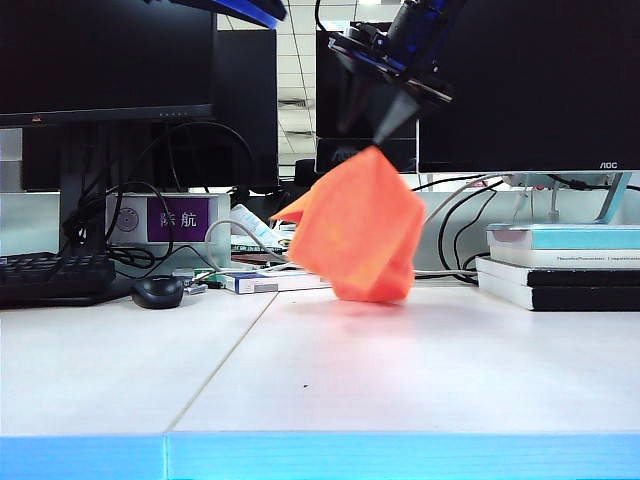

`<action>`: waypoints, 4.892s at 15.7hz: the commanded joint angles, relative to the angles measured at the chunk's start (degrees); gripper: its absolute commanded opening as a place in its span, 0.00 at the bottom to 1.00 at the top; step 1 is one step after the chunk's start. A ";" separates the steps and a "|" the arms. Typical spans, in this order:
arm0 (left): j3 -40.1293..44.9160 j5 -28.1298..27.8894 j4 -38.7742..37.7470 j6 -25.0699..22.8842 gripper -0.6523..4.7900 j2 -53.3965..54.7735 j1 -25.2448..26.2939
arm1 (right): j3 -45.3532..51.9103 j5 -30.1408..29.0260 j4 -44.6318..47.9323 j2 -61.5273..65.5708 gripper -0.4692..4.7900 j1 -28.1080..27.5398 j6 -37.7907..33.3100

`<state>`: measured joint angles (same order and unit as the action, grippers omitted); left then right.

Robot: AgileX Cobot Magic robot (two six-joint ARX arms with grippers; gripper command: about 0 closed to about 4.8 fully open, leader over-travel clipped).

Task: Wipe the table from back to front using the rag.

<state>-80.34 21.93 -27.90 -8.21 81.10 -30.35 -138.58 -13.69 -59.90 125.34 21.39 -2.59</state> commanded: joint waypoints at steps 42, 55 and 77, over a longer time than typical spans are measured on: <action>-0.02 -15.10 -26.64 2.73 0.11 -49.24 -0.07 | 67.89 6.08 14.82 -86.05 0.09 0.09 4.46; 51.71 -16.90 11.87 9.18 0.11 -68.98 0.02 | 125.02 6.10 25.51 -124.93 0.09 0.00 3.91; 79.87 -30.97 17.77 2.47 0.11 -81.07 22.99 | 125.02 6.14 24.98 -124.96 0.09 0.00 3.91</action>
<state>-0.56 -7.11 -9.41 -3.55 0.14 -7.35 -13.30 -7.53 -35.48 0.34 21.34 1.45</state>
